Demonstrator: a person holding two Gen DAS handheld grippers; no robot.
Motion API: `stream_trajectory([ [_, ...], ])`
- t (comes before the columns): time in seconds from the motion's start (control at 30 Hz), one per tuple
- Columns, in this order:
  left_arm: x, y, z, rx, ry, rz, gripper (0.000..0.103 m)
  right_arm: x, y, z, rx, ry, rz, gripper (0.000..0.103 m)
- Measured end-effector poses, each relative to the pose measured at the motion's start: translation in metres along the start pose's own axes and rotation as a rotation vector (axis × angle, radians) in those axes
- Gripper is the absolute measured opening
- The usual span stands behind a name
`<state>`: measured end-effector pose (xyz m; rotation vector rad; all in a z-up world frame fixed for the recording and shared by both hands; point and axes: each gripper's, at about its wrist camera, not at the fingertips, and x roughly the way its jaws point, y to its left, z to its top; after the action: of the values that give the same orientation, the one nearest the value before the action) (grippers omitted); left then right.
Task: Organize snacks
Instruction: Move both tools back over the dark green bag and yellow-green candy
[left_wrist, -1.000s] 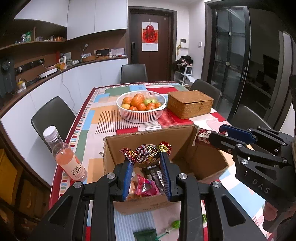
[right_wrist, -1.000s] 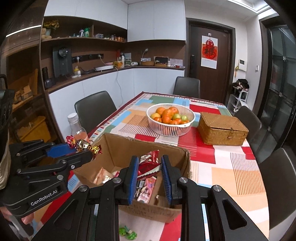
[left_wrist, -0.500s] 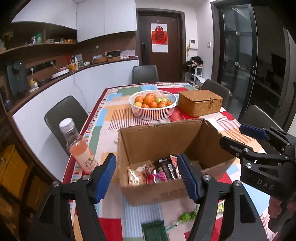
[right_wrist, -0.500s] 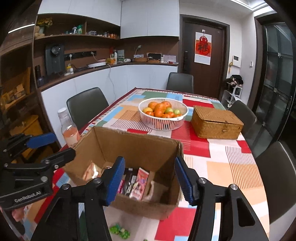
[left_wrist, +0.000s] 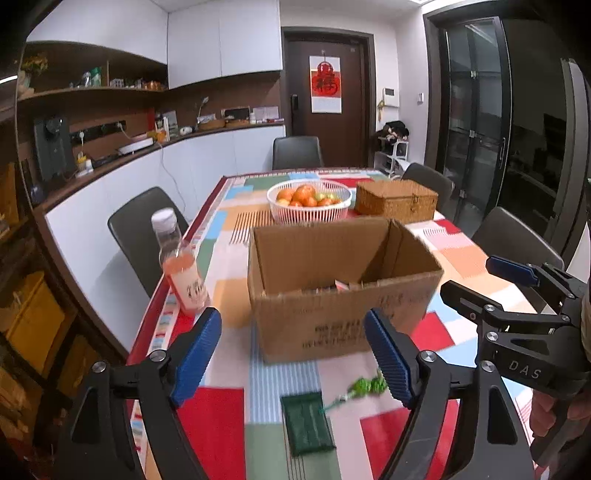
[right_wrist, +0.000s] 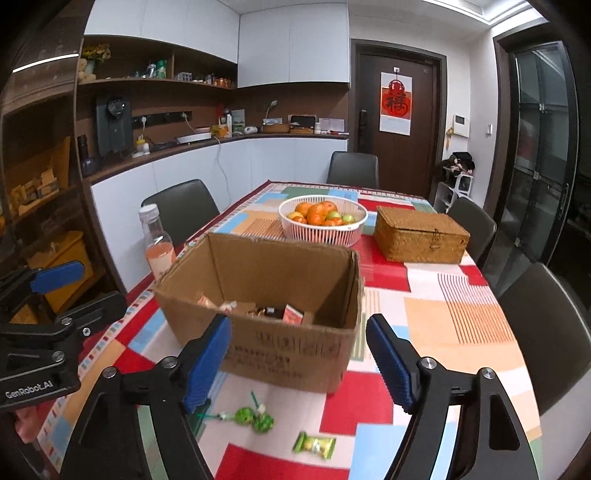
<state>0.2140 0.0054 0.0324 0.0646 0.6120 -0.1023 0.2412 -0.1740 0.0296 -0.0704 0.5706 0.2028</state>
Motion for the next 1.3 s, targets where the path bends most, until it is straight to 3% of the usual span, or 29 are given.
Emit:
stream_trajectory([
  [0.43, 0.014, -0.009, -0.065, 0.024, 0.167, 0.015, 0.081, 0.008, -0.007, -0.060, 0.055, 0.166, -0.013, 0.076],
  [0.9, 0.074, -0.006, -0.119, -0.020, 0.387, -0.001, 0.081, 0.042, -0.010, -0.107, 0.053, 0.338, -0.052, 0.076],
  [1.3, 0.119, -0.003, -0.124, -0.042, 0.447, -0.002, 0.081, 0.081, -0.023, -0.122, 0.075, 0.405, -0.122, 0.076],
])
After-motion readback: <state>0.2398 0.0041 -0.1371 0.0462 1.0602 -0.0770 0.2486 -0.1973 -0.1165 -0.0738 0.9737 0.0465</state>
